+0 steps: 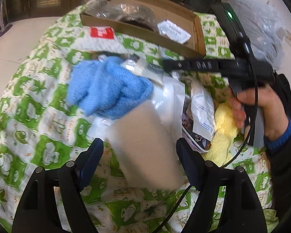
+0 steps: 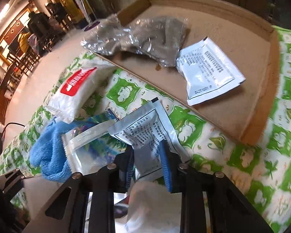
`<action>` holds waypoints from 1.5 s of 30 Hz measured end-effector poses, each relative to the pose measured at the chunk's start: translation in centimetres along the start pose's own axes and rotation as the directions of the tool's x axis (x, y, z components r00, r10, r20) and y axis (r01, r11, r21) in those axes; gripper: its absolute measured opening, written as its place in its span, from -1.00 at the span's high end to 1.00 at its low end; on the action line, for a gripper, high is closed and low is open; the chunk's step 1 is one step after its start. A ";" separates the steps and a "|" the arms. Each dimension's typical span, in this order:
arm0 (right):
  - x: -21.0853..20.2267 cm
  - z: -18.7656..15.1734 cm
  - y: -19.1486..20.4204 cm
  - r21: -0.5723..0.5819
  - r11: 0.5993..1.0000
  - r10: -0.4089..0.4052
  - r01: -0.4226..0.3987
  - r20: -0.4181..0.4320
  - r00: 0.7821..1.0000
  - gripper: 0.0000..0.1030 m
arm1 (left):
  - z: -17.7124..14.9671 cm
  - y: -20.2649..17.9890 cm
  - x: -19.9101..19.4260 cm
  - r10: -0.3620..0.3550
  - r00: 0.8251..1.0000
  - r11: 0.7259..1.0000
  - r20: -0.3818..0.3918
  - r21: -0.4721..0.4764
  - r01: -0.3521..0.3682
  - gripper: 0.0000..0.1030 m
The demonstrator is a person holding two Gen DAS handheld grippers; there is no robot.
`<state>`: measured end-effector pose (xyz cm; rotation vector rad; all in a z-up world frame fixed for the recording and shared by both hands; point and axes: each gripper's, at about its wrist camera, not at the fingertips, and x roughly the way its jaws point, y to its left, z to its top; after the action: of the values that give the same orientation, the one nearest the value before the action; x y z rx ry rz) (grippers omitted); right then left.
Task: Organize soft objects
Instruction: 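Grasp the white foam sheet with left tool while right tool grasps the sachet, then carry the foam sheet into the tray with left tool while right tool releases its sachet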
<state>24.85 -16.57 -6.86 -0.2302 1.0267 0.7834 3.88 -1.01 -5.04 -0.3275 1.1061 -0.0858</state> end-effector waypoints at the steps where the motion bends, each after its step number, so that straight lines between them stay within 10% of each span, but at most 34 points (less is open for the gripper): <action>1: -0.4 -0.4 0.4 -0.018 1.000 -0.024 0.024 0.019 1.000 0.65 | 0.1 0.2 -0.5 0.006 1.000 1.000 0.018 -0.006 -0.006 -0.50; 18: -1.8 -2.1 0.5 0.034 0.999 -0.014 0.013 0.054 0.998 0.68 | 0.7 1.6 3.9 -0.054 0.986 0.994 -0.159 -0.107 0.038 -0.48; 31: -3.7 -3.0 0.6 0.051 0.999 0.000 -0.005 0.101 0.995 0.85 | -0.3 -1.3 -0.1 0.015 1.000 0.999 0.004 0.040 -0.016 -0.34; 45: -6.2 -3.0 2.0 -0.021 0.998 -0.052 0.056 0.134 0.990 0.90 | 0.3 -0.8 -0.8 0.035 0.999 0.999 0.004 0.023 -0.035 -0.34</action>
<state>19.72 -19.66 -2.92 -0.2232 0.8816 0.7527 3.89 -1.48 -3.97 -0.2871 1.1063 -0.0668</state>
